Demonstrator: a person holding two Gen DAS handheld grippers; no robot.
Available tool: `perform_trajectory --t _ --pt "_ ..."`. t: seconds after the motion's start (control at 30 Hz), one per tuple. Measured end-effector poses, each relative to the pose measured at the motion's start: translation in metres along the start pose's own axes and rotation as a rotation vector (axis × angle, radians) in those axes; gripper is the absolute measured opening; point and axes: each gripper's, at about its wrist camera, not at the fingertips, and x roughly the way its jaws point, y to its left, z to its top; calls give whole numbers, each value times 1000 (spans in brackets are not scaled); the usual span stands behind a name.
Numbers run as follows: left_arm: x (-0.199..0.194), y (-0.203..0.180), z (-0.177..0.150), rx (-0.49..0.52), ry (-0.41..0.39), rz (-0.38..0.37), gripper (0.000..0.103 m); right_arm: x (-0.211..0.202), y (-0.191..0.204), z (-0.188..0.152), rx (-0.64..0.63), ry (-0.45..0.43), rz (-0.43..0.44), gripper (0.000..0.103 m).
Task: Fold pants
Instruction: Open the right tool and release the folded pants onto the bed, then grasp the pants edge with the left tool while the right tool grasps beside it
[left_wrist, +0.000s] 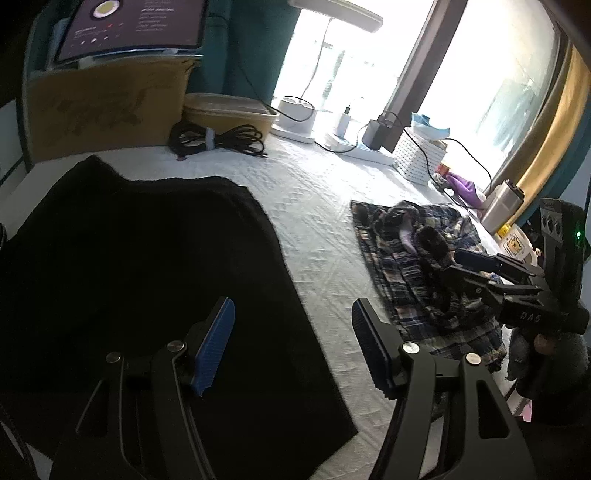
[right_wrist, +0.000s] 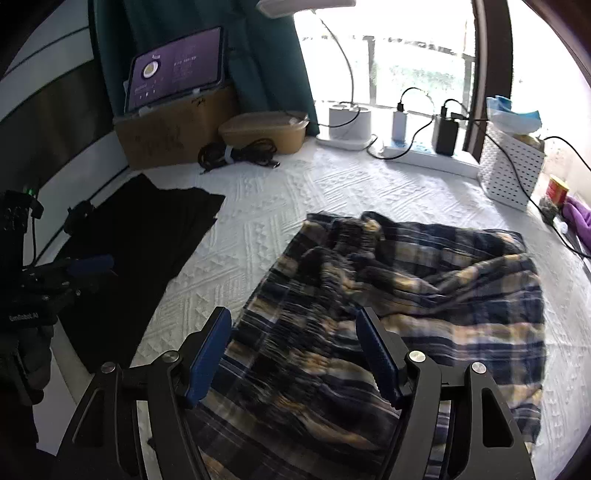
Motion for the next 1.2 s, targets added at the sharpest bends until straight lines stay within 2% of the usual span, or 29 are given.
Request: perform_trajectory --t 0.67,0.93,1.03,1.2 --pt "43 -106 32 165 40 -47 66 -60 -135 -38 223 -120 -89 72" --pt "75 -140 51 208 58 -65 66 -64 -163 -28 144 -154 -94 71" --pt "90 -144 55 217 76 -58 66 -57 -170 -15 77 -157 -94 61" --pt "110 -148 57 222 112 -54 66 -38 -173 2 -13 -136 -86 59"
